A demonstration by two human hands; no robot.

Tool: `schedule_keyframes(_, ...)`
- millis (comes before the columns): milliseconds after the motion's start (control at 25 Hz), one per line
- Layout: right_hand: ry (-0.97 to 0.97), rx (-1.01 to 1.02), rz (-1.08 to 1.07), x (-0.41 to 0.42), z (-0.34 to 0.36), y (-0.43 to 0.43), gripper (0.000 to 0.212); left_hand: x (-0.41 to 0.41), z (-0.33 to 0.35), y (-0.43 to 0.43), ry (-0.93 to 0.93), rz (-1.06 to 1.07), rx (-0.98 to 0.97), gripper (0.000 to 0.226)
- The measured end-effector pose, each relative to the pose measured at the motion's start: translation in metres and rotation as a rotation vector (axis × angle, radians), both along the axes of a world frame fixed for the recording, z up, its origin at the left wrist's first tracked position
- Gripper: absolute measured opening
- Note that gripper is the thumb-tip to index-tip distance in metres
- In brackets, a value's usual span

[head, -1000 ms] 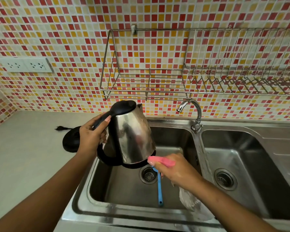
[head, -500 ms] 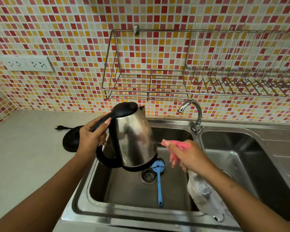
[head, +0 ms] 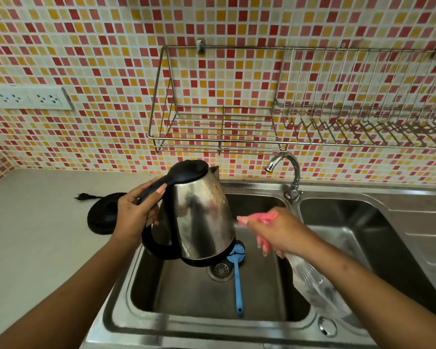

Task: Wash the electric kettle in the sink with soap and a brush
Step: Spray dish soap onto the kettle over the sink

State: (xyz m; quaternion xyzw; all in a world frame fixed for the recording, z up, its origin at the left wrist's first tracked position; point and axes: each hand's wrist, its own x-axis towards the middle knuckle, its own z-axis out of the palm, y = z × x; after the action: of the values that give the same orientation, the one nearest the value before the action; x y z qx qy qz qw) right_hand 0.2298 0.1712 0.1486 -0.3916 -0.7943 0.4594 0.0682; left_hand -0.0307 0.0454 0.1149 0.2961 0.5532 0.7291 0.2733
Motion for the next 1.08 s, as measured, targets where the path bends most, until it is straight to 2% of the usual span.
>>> schedule_keyframes(120,-0.038,0.011,-0.033,0.0,-0.011,-0.005,0.031,-0.011,-0.006,-0.001,0.037,-0.017,-0.005,0.069)
schedule_keyframes(240,0.088,-0.021,-0.06,-0.009,-0.001,0.002,0.019,-0.013,-0.009,0.001,0.037,-0.015,-0.019,0.07)
schedule_keyframes(320,0.166,-0.028,-0.065,-0.016,0.011,0.003,0.014,-0.01,-0.011,0.002,0.047,-0.008,-0.038,0.056)
schedule_keyframes(440,0.181,0.025,-0.104,-0.026,0.013,0.0,0.019,-0.005,-0.015,0.005,0.092,-0.027,-0.086,0.034)
schedule_keyframes(560,0.171,0.015,-0.149,-0.029,-0.003,-0.002,0.032,0.001,-0.018,0.005,0.119,-0.056,-0.121,0.025)
schedule_keyframes(680,0.134,-0.032,-0.164,-0.021,-0.019,0.0,0.049,0.0,-0.03,0.01,0.108,-0.105,-0.166,0.025)
schedule_keyframes(880,0.121,-0.105,-0.275,-0.019,-0.05,-0.002,0.046,0.009,-0.087,0.018,0.219,-0.076,-0.36,0.025)
schedule_keyframes(1080,0.068,-0.154,-0.381,-0.026,-0.081,-0.01,0.033,0.014,-0.145,0.021,0.314,-0.181,-0.545,0.035)
